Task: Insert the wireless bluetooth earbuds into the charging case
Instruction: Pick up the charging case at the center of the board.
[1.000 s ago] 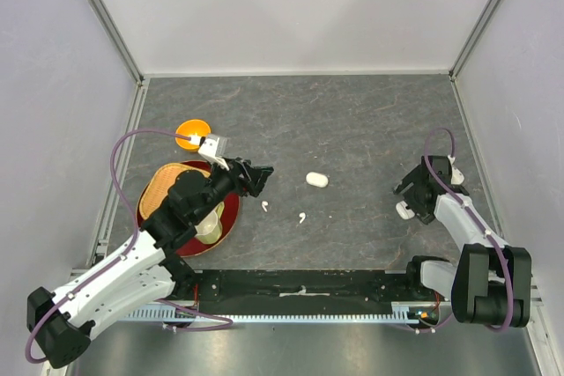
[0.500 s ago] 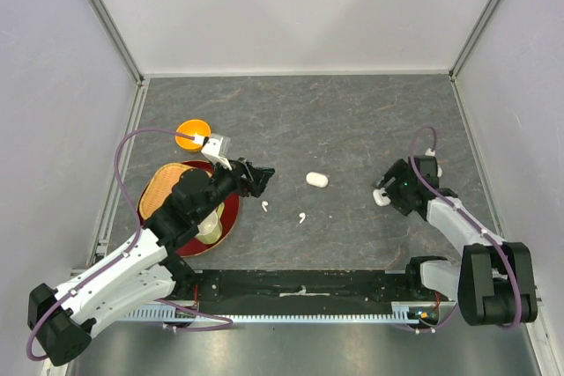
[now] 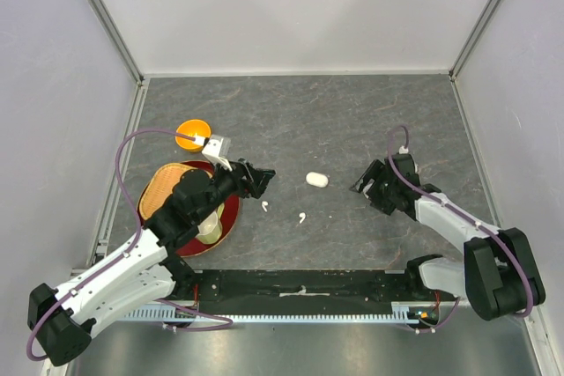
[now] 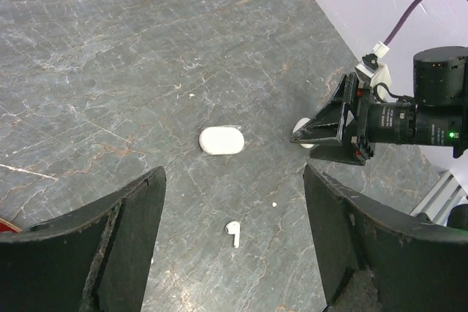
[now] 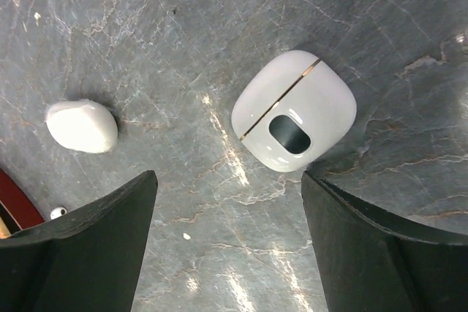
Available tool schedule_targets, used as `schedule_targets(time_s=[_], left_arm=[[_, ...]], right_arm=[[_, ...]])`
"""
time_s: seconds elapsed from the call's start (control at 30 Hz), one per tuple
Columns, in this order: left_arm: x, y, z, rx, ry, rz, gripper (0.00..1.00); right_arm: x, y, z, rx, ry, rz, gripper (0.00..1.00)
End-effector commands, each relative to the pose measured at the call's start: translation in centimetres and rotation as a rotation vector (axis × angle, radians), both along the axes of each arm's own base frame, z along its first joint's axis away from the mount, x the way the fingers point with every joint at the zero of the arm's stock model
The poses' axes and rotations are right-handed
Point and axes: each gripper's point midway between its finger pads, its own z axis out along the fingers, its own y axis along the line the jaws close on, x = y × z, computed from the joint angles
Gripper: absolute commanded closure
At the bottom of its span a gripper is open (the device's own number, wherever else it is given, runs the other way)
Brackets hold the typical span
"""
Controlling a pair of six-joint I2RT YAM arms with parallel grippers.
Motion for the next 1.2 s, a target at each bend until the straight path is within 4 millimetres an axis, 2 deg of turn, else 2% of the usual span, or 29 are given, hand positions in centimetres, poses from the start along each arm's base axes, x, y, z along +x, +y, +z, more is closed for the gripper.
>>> schedule_targets(time_s=[0.0, 0.1, 0.23, 0.3, 0.43, 0.57, 0.7, 0.8, 1.17], left_arm=[[-0.3, -0.3, 0.6, -0.037, 0.005, -0.013, 0.18], [-0.3, -0.3, 0.7, -0.045, 0.0, -0.014, 0.18], [-0.4, -0.2, 1.0, -0.063, -0.024, -0.015, 0.14], [-0.4, -0.2, 1.1, -0.071, -0.037, -0.019, 0.13], [-0.5, -0.1, 1.3, -0.077, -0.052, -0.023, 0.12], [-0.6, -0.1, 1.3, -0.077, -0.054, -0.024, 0.12], [-0.8, 0.1, 1.3, -0.076, -0.059, -0.023, 0.12], [-0.9, 0.2, 1.2, -0.077, -0.062, -0.02, 0.12], [-0.6, 0.8, 1.4, -0.085, -0.064, 0.015, 0.11]], right_arm=[[0.2, -0.3, 1.7, -0.071, -0.03, 0.077, 0.13], [0.9, -1.0, 3.8, -0.123, -0.092, 0.1, 0.13], [1.7, -3.7, 6.1, -0.277, -0.168, 0.071, 0.1], [2.1, -4.4, 6.8, -0.326, -0.194, 0.066, 0.1], [2.6, -6.4, 6.6, -0.424, -0.183, 0.014, 0.08], [3.1, -5.5, 4.7, -0.421, -0.116, 0.083, 0.07], [3.7, -3.7, 4.2, -0.362, -0.106, 0.152, 0.07], [3.9, -3.5, 3.6, -0.357, -0.1, 0.16, 0.07], [3.2, -1.4, 1.4, -0.257, -0.054, 0.226, 0.07]])
